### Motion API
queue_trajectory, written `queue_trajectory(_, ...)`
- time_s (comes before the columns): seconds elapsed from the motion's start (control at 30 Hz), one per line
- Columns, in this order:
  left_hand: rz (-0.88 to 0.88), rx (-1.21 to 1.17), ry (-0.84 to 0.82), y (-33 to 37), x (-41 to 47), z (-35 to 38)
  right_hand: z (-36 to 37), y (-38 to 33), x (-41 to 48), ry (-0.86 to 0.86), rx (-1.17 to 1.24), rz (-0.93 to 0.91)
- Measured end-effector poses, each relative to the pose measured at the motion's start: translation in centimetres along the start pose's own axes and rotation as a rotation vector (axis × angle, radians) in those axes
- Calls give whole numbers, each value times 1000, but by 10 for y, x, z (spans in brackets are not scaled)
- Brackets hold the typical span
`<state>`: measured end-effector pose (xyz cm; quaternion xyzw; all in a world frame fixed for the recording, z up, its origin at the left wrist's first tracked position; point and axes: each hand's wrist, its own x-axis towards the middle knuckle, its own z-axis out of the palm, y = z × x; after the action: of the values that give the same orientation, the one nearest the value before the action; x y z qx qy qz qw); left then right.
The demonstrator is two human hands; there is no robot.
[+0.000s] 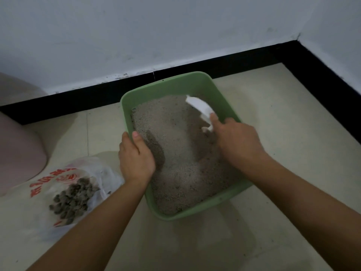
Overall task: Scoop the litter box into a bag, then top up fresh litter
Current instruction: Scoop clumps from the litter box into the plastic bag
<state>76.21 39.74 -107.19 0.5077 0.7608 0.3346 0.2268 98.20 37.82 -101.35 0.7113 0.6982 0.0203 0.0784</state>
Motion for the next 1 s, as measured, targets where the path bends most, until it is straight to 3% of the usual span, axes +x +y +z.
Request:
queue_trajectory(0.07,-5,-6,0,1,0,-2,10,12,5,-49,8,147)
queue_trajectory(0.17,-8,-16,-9,1,1,-2,29,4,4,-130,172,199)
queue_trajectory(0.3,-6,-33,-11,2,1,-1,33,-36,-7,-185,335,47)
queue_trajectory(0.7,-48,-98,21,3,-1,-4,-16,-53,-57,-160,106,-361)
queue_trajectory(0.9,-47,-119,20,1,0,-4,-44,4,-11,-61,-129,-132)
queue_trajectory(1.0,-45,-127,16,0,0,-5,-36,30,11,-222,-149,-26)
